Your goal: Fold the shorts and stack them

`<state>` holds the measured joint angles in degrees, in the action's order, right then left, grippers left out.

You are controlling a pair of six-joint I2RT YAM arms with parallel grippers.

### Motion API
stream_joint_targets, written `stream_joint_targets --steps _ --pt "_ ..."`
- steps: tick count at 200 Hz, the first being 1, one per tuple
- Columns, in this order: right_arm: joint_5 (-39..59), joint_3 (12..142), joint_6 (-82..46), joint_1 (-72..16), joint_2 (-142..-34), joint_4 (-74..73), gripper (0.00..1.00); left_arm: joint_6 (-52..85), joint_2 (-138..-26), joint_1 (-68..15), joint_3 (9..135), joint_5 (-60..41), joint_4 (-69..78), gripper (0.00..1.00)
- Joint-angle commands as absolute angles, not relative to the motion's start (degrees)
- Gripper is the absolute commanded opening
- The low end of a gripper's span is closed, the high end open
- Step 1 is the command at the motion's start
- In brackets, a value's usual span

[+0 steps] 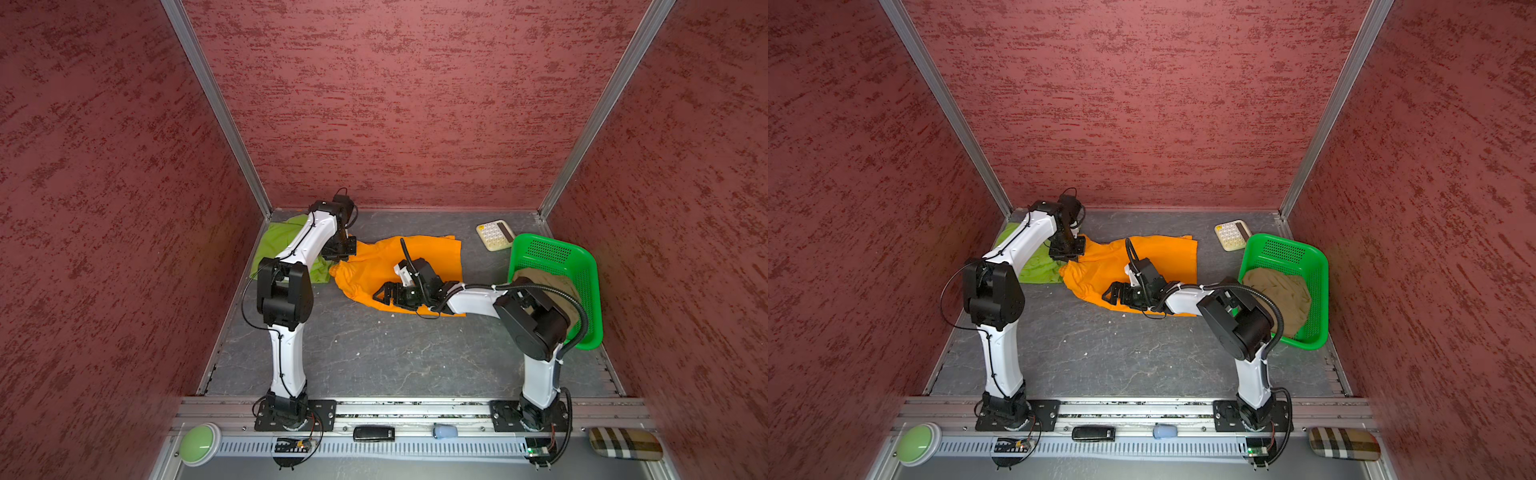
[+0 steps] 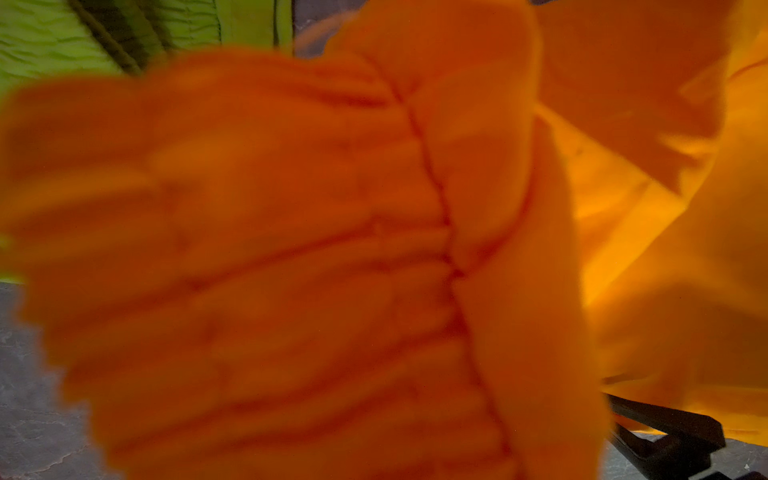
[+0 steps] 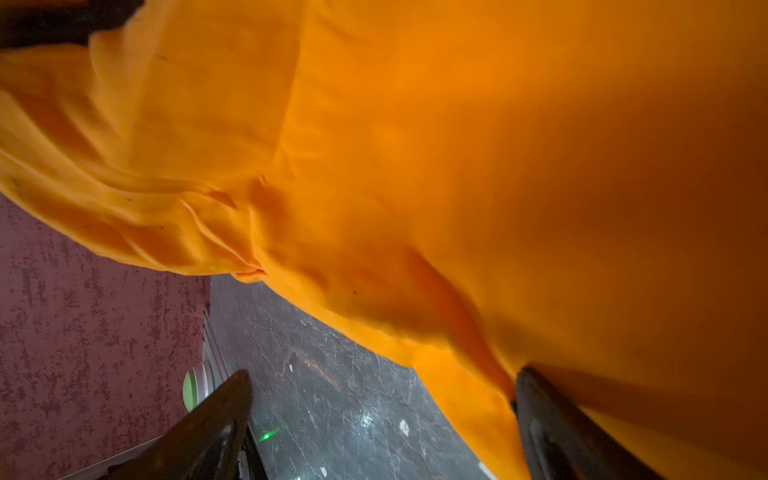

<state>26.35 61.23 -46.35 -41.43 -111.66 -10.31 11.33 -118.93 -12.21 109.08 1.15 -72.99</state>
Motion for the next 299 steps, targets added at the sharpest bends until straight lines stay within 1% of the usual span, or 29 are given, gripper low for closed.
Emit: stream_joint_targets --steps 1,25,41,53,74,81,97,112,125,151,177,198,229,259,299 --pt "25.3 59.0 -47.3 -42.3 -112.1 -12.9 0.99 11.4 -118.9 -11.9 108.4 0.5 -72.7 0.00" --pt "23.6 59.1 -43.3 -42.1 -109.4 -5.9 0.99 10.5 -118.5 -11.2 108.1 1.1 -73.0 0.00" --pt "21.0 61.1 -39.6 -40.7 -104.6 0.6 0.99 9.7 -118.2 -10.8 108.4 1.7 -73.8 0.00" --pt "17.6 62.4 -37.6 -38.0 -100.7 5.7 0.99 8.9 -117.8 -10.7 108.6 2.4 -74.4 0.00" --pt "7.8 64.3 -33.3 -31.7 -97.1 15.5 0.99 7.8 -117.2 -10.8 108.6 3.6 -75.1 0.00" --pt "5.4 65.1 -31.6 -29.5 -97.6 18.2 0.99 7.5 -117.2 -10.8 108.8 4.3 -75.4 0.00" --pt "3.9 67.2 -28.4 -25.3 -99.5 23.5 0.99 7.0 -117.3 -11.0 109.5 5.6 -76.6 0.00" --pt "0.6 67.2 -26.0 -23.2 -100.7 24.9 0.99 6.9 -117.3 -11.2 109.9 6.7 -77.1 0.00" --pt "-0.1 67.3 -24.8 -21.9 -101.9 25.0 0.99 6.8 -117.2 -11.4 110.2 7.5 -77.2 0.00" --pt "-0.3 67.6 -23.7 -20.8 -104.4 24.3 0.94 6.6 -117.8 -11.8 110.7 12.5 -78.2 0.00" --pt "-1.2 68.5 -22.4 -20.8 -107.5 24.4 0.86 6.4 -117.6 -12.0 110.7 15.2 -78.9 0.00" --pt "1.5 69.0 -22.8 -21.0 -109.8 23.3 0.83 6.6 -117.6 -13.0 112.2 16.2 -80.2 0.00" --pt "3.0 70.0 -24.4 -22.8 -111.9 21.7 0.77 7.5 -118.0 -15.3 115.2 13.8 -82.0 0.00" --pt "3.7 72.0 -25.5 -24.7 -113.7 21.4 0.72 8.6 -118.9 -15.3 118.0 4.0 -83.2 0.00" --pt "3.8 73.9 -26.0 -26.0 -115.7 21.4 0.63 11.4 -120.8 -15.4 122.3 -4.7 -84.1 0.00"
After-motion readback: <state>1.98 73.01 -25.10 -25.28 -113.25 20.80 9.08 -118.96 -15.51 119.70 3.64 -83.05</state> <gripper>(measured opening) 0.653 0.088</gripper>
